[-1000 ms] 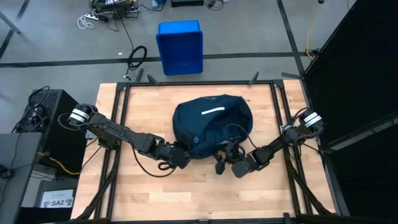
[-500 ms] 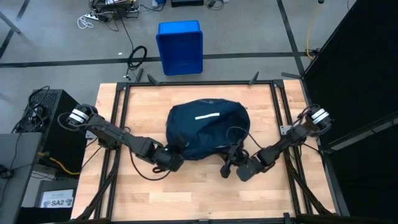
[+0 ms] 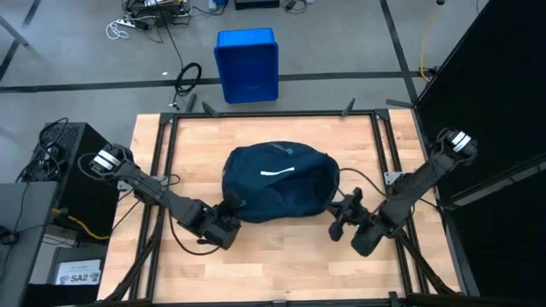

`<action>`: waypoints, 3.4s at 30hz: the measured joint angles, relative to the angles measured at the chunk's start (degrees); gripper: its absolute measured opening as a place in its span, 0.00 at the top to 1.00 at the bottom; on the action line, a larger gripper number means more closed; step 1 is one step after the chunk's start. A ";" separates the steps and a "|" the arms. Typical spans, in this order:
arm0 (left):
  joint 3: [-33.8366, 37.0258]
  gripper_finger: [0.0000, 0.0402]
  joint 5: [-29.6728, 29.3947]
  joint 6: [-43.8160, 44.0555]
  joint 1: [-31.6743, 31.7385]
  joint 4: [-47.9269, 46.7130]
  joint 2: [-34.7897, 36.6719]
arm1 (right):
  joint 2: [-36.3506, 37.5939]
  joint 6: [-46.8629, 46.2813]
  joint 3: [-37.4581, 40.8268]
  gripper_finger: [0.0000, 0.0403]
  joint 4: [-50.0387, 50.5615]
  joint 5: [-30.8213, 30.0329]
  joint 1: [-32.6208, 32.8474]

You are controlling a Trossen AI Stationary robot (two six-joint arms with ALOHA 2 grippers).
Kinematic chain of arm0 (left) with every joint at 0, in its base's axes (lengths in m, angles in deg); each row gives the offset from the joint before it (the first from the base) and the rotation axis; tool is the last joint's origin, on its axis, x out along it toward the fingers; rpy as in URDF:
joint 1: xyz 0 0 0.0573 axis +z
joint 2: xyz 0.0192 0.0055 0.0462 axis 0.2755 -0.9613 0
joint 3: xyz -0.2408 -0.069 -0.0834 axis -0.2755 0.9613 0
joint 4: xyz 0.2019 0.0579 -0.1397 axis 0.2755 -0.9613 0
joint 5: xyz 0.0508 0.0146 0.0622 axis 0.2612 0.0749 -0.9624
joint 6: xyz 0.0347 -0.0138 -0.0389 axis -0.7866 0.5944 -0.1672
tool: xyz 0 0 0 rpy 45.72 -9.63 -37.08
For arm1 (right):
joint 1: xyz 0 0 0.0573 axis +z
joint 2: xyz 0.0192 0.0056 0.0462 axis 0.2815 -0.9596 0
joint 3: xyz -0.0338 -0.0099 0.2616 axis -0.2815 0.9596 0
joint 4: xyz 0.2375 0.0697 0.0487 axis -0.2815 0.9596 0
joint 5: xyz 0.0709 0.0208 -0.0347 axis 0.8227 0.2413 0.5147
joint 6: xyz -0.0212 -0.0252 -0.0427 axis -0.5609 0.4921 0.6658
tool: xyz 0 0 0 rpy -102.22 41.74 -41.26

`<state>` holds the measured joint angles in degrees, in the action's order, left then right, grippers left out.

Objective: Unpack backpack
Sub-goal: Close the dark blue backpack

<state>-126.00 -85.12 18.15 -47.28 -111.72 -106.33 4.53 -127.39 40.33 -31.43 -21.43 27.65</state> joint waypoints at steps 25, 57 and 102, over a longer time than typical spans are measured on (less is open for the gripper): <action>29.57 1.00 0.25 1.84 -7.98 34.95 31.69 | 0.97 5.44 0.02 1.00 -5.31 6.19 1.65; 16.11 0.46 -2.15 -8.13 -7.30 51.69 9.37 | 0.93 11.46 0.02 0.99 -9.97 9.16 -3.64; -6.32 0.95 1.47 -4.46 9.41 38.34 -14.87 | -9.17 43.34 -0.02 0.99 -47.98 16.94 -5.37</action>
<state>-132.32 -83.65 13.69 -37.87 -73.38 -121.20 -4.64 -84.05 40.30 -79.40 -4.49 22.28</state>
